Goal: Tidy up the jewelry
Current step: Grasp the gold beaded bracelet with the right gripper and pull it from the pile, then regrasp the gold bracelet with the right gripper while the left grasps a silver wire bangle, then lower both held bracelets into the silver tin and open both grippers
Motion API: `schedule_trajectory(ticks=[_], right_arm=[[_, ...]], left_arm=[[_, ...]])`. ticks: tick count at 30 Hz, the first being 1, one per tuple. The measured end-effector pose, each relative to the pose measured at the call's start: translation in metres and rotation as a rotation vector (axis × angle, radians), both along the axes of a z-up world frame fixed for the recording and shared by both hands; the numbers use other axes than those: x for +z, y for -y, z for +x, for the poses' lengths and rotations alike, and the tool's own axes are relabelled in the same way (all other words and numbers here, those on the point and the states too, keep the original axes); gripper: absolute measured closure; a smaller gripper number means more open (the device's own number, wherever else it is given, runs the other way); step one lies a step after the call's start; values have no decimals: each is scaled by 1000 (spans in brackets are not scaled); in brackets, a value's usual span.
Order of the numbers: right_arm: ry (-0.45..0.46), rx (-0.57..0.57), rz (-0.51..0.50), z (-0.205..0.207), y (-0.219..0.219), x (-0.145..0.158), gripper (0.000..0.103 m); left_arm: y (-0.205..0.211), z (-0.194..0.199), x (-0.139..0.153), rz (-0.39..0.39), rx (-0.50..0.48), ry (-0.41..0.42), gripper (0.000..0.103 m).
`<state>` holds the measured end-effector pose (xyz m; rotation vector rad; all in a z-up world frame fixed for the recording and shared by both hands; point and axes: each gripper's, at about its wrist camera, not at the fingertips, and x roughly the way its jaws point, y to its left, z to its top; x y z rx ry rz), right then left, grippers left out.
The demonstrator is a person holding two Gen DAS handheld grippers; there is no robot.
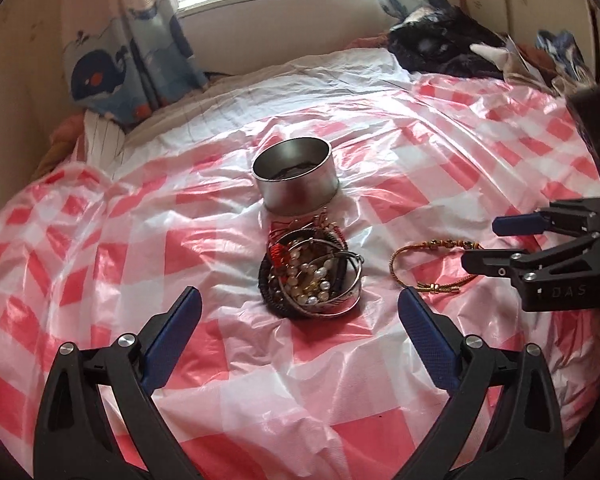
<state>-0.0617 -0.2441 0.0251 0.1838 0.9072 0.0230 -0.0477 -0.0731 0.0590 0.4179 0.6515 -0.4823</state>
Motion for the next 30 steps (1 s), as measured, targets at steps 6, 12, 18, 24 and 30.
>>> schedule_trajectory(ticks=[6, 12, 18, 24, 30], right_arm=[[-50, 4, -44, 10, -5, -13, 39], [-58, 19, -13, 12, -4, -17, 95], [48, 29, 72, 5, -2, -1, 97], [180, 37, 171, -3, 3, 26, 97], [230, 49, 203, 7, 5, 42, 97]], left_arm=[[31, 15, -12, 99, -131, -76, 64], [22, 30, 1, 38, -148, -158, 99], [-14, 37, 53, -189, -142, -220, 99], [-31, 46, 65, -298, -154, -294, 99], [-34, 69, 78, -350, -138, -302, 99]])
